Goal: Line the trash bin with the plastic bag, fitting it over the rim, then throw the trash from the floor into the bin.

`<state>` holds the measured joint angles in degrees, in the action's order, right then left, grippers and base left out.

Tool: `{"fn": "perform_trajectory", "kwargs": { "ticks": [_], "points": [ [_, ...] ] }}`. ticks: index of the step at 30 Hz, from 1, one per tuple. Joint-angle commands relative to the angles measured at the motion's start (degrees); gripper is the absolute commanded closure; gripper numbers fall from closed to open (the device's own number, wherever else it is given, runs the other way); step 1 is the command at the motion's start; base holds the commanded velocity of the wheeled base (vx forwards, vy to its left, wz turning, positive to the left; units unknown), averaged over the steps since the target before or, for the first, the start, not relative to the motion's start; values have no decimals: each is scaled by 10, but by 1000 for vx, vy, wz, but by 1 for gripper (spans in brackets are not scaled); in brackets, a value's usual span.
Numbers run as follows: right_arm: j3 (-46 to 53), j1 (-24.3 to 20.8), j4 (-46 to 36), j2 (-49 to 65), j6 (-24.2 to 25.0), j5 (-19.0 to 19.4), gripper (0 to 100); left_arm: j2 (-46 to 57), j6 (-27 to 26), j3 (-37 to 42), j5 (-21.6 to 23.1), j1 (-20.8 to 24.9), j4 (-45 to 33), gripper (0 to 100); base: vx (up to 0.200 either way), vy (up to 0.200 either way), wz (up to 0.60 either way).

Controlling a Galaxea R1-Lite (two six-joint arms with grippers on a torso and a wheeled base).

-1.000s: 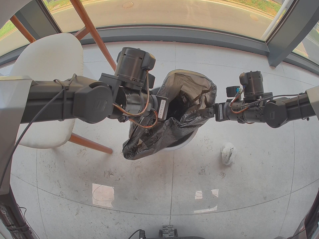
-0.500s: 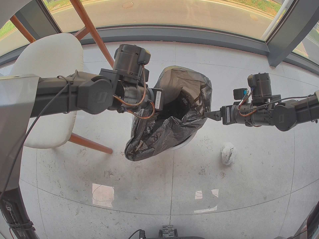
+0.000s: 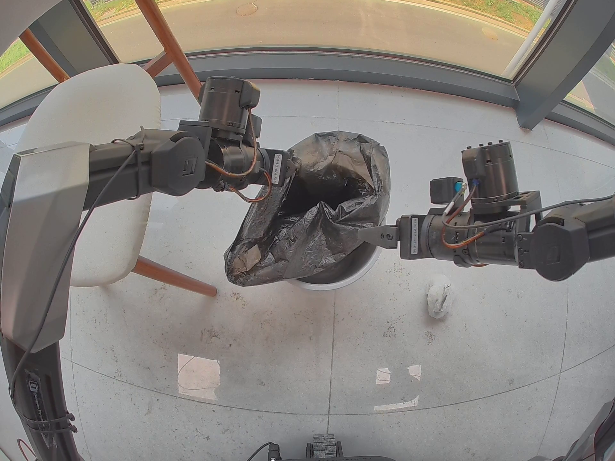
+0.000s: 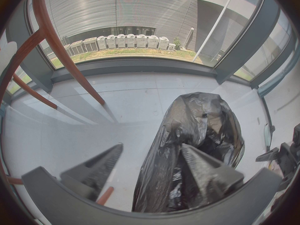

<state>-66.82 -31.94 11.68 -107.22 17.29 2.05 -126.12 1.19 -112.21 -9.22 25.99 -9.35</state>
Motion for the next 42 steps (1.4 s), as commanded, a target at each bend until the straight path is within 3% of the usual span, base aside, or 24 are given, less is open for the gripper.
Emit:
{"fn": "perform_trajectory", "kwargs": {
  "ticks": [1, 7, 11, 22, 23, 35, 40, 42],
  "points": [
    [-35, -17, 1, -55, 8, -15, 0, 13, -14, 22, 0, -10, 1, 0, 0, 0, 0],
    [-96, -34, 2, -112, 27, -41, 0, 45, -15, 35, 0, -8, 1, 0, 0, 0, 0],
    [-156, -51, -8, -151, 67, -56, 0, 69, -15, 62, 0, -6, 2, 0, 0, 0, 0],
    [-242, -44, -4, -255, 69, -96, 0, 95, -15, 127, 2, 4, 5, 0, 0, 0, 0],
    [-254, -43, -1, -264, 69, -99, 100, 95, -15, 128, 2, 4, 4, 0, 0, 0, 0],
    [-312, -50, -32, -237, 64, -101, 100, 93, -16, 130, 3, 7, 5, 0, 0, 0, 0],
    [-300, -55, -81, -179, 65, -96, 100, 93, -21, 146, 3, 7, 6, 0, 0, 0, 0],
    [-271, -53, -143, -122, 64, -91, 100, 93, -29, 164, 3, 7, 18, 0, 0, 0, 0]
  ]
}}
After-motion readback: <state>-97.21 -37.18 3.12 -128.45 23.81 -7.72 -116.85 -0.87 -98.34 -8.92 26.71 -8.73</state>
